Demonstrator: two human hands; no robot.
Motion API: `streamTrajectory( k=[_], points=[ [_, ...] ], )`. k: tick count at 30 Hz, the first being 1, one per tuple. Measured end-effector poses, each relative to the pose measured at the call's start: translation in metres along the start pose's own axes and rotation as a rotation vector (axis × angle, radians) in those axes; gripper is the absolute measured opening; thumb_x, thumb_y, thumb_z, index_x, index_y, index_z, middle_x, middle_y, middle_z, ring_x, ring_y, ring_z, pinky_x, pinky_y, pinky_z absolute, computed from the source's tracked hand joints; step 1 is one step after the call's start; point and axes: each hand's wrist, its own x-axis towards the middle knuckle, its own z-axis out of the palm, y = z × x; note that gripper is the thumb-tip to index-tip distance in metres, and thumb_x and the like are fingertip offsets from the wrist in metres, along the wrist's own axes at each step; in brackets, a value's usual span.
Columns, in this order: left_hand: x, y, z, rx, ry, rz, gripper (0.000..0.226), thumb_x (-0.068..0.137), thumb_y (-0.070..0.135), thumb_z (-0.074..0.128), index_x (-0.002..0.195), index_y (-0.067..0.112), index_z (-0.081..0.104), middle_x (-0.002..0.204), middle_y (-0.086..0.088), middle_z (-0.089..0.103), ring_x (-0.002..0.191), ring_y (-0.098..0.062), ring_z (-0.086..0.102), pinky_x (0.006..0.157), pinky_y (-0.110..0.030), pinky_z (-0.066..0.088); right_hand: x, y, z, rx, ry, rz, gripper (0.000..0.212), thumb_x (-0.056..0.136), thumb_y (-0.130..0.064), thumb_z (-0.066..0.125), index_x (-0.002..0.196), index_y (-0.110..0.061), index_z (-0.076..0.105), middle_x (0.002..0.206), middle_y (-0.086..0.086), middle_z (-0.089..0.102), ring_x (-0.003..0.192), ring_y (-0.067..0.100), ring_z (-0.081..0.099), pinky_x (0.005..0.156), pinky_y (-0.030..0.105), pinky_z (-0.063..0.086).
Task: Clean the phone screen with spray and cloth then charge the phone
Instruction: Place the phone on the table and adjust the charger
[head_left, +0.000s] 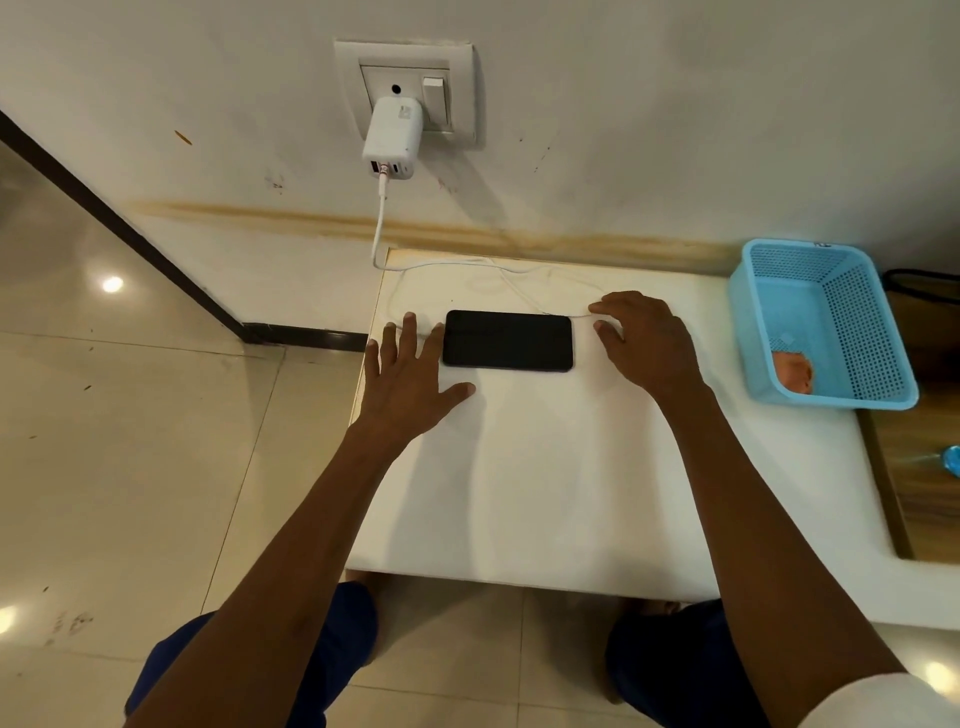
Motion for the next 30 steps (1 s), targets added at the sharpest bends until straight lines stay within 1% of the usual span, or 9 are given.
streamTrajectory(
  k=[3, 6, 10, 14, 17, 20, 24, 27, 30],
  points=[
    [0.001, 0.0, -0.001, -0.027, -0.011, -0.007, 0.085, 0.088, 0.067, 0.05, 0.155, 0.027, 0.014, 0.164, -0.011, 0.005, 0.15, -0.034, 0.004, 0.119, -0.052, 0.005, -0.002, 0.0, -0.001, 0.007, 0.046, 0.023, 0.025, 0.099, -0.03, 0.056, 0.119, -0.021, 0.067, 0.126, -0.002, 0.062, 0.119, 0.025, 0.055, 0.092, 0.041, 0.048],
    [0.002, -0.001, -0.003, -0.055, -0.015, -0.01, 0.082, 0.088, 0.065, 0.051, 0.154, 0.028, 0.019, 0.164, -0.009, 0.008, 0.151, -0.031, 0.007, 0.119, -0.051, 0.007, -0.002, -0.003, -0.001, 0.009, 0.053, 0.04, 0.024, 0.099, -0.032, 0.055, 0.117, -0.02, 0.065, 0.124, -0.001, 0.062, 0.113, 0.024, 0.057, 0.09, 0.041, 0.05],
    [0.001, -0.004, -0.004, -0.061, -0.023, -0.002, 0.079, 0.089, 0.063, 0.052, 0.153, 0.028, 0.021, 0.164, -0.008, 0.01, 0.151, -0.03, 0.007, 0.119, -0.051, 0.008, -0.002, -0.007, 0.002, -0.018, 0.04, 0.031, 0.024, 0.098, -0.027, 0.055, 0.118, -0.022, 0.066, 0.128, -0.002, 0.059, 0.117, 0.024, 0.055, 0.09, 0.044, 0.05],
    [0.002, -0.005, -0.005, -0.069, -0.033, 0.002, 0.079, 0.09, 0.062, 0.052, 0.154, 0.029, 0.02, 0.164, -0.007, 0.009, 0.151, -0.03, 0.006, 0.119, -0.051, 0.008, 0.001, -0.008, 0.005, 0.003, 0.041, 0.006, 0.026, 0.095, -0.023, 0.059, 0.119, -0.021, 0.067, 0.13, -0.001, 0.061, 0.124, 0.028, 0.051, 0.092, 0.045, 0.048],
    [0.002, -0.004, -0.004, -0.062, -0.036, 0.002, 0.078, 0.091, 0.061, 0.051, 0.154, 0.028, 0.019, 0.164, -0.008, 0.007, 0.151, -0.03, 0.005, 0.119, -0.051, 0.007, 0.002, -0.009, 0.007, 0.009, 0.013, -0.07, 0.035, 0.091, -0.014, 0.06, 0.124, -0.023, 0.066, 0.132, 0.0, 0.06, 0.126, 0.029, 0.048, 0.09, 0.045, 0.048],
    [0.003, -0.003, -0.004, -0.069, -0.03, -0.001, 0.077, 0.092, 0.06, 0.05, 0.154, 0.028, 0.019, 0.164, -0.008, 0.007, 0.151, -0.031, 0.005, 0.119, -0.051, 0.008, 0.0, -0.01, 0.01, 0.021, -0.014, -0.133, 0.048, 0.083, -0.004, 0.06, 0.126, -0.023, 0.066, 0.133, 0.002, 0.058, 0.126, 0.03, 0.048, 0.087, 0.044, 0.049],
    [0.004, -0.003, -0.005, -0.055, -0.027, 0.001, 0.076, 0.092, 0.06, 0.05, 0.154, 0.028, 0.02, 0.164, -0.008, 0.01, 0.151, -0.031, 0.007, 0.119, -0.051, 0.009, 0.001, -0.011, 0.008, 0.036, -0.084, -0.114, 0.057, 0.078, -0.004, 0.059, 0.13, -0.026, 0.061, 0.137, -0.001, 0.054, 0.128, 0.027, 0.047, 0.094, 0.044, 0.046],
    [0.003, -0.004, -0.005, -0.049, -0.025, 0.004, 0.074, 0.093, 0.058, 0.05, 0.154, 0.028, 0.02, 0.163, -0.008, 0.012, 0.151, -0.031, 0.008, 0.119, -0.051, 0.009, 0.001, -0.011, 0.005, 0.051, -0.108, -0.11, 0.053, 0.078, -0.006, 0.058, 0.126, -0.028, 0.062, 0.136, -0.004, 0.055, 0.126, 0.026, 0.049, 0.095, 0.043, 0.046],
    [0.002, -0.005, -0.006, -0.03, -0.023, 0.005, 0.073, 0.093, 0.058, 0.049, 0.154, 0.028, 0.02, 0.163, -0.008, 0.014, 0.15, -0.03, 0.01, 0.119, -0.05, 0.01, 0.001, -0.012, 0.006, 0.045, -0.087, -0.116, 0.05, 0.079, -0.006, 0.059, 0.123, -0.028, 0.064, 0.134, -0.004, 0.056, 0.125, 0.026, 0.049, 0.093, 0.041, 0.046]
  ],
)
